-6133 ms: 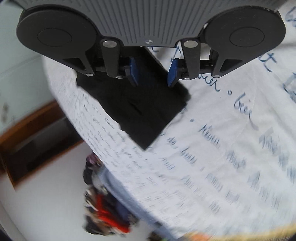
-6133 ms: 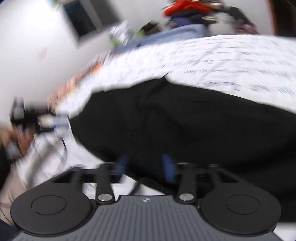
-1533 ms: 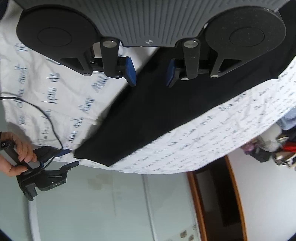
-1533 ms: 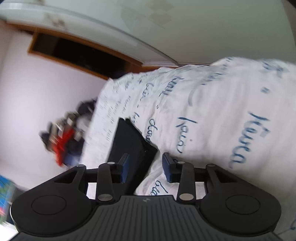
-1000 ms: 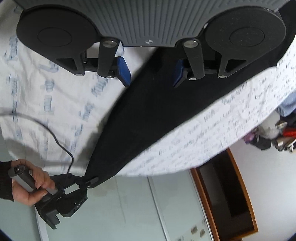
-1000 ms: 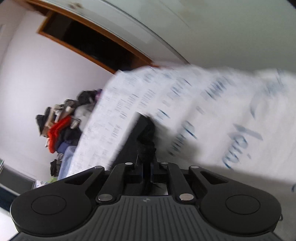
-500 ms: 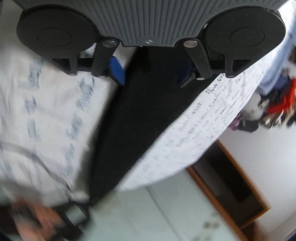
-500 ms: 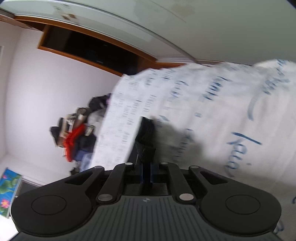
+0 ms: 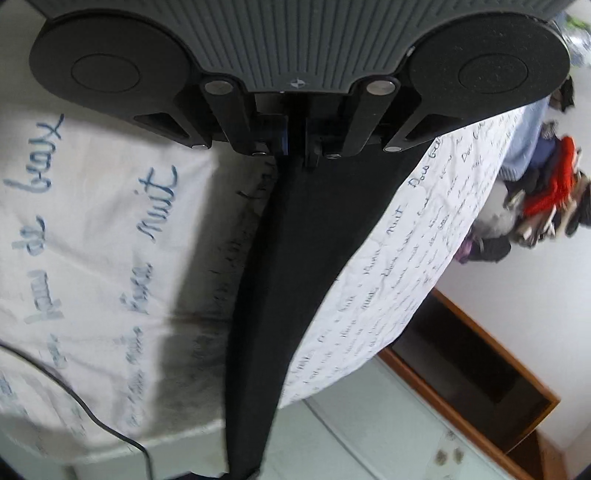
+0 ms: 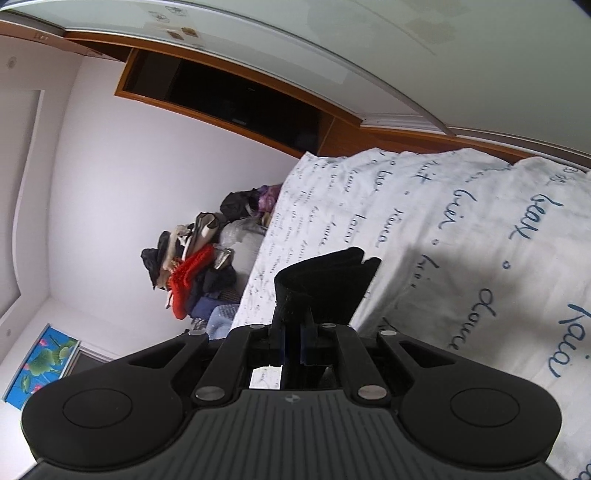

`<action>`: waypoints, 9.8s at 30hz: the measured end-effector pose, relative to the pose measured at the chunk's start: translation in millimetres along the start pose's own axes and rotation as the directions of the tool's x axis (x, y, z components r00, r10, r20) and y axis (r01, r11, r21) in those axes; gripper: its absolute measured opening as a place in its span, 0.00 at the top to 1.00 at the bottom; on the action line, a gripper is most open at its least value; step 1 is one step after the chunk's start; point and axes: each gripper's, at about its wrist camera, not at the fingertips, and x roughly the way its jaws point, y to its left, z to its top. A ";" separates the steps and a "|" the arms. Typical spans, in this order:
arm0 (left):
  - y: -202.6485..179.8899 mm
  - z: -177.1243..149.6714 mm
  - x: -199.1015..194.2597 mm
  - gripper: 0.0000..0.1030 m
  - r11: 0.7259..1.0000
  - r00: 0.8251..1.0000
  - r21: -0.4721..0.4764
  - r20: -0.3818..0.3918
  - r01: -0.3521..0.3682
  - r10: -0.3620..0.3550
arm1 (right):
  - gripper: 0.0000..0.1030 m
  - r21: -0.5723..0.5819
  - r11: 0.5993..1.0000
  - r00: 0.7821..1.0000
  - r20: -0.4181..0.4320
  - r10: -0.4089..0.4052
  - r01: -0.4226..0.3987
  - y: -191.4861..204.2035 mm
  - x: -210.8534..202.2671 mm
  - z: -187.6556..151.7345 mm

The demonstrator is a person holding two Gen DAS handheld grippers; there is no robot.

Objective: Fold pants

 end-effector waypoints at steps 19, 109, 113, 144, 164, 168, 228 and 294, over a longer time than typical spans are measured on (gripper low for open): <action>29.3 -40.4 -56.9 0.15 0.958 0.970 -0.278 0.243 0.067 0.002 | 0.81 0.178 0.979 0.993 0.052 -0.110 0.100 -82.3 -17.3 -15.5; 147.1 -139.4 -104.0 0.26 0.151 0.974 -0.988 0.008 -0.027 0.225 | 0.36 0.143 0.969 0.953 0.201 -0.227 0.201 -62.6 -38.3 -31.7; 144.2 -134.8 -100.6 0.26 0.160 0.980 -0.986 -0.002 -0.035 0.199 | 0.36 0.112 0.972 0.965 0.140 -0.222 0.207 -66.1 -25.6 -29.8; 144.0 -130.2 -97.7 0.23 0.168 0.984 -0.986 0.009 -0.022 0.179 | 0.83 0.292 0.956 0.963 0.258 -0.075 -0.004 -89.5 39.2 -43.2; 138.0 -70.9 7.6 0.12 0.128 0.937 -0.938 0.295 0.321 -0.187 | 0.94 -0.814 0.570 0.957 -0.065 -0.283 0.113 51.1 102.2 -199.9; 129.0 -65.2 37.0 0.12 -0.009 0.886 -0.926 0.363 0.377 -0.289 | 0.94 -0.815 0.569 0.956 -0.070 -0.284 0.109 50.9 99.4 -199.2; 159.3 -136.6 76.7 0.69 -0.171 0.849 -0.948 0.318 0.270 -0.421 | 0.34 0.087 0.984 0.960 -0.221 0.171 -0.155 -8.8 1.3 -118.0; 180.4 -245.3 24.6 0.86 -0.152 0.937 -0.978 0.182 0.141 -0.299 | 0.74 0.185 0.983 0.956 -0.289 0.045 0.010 -28.1 60.8 -154.0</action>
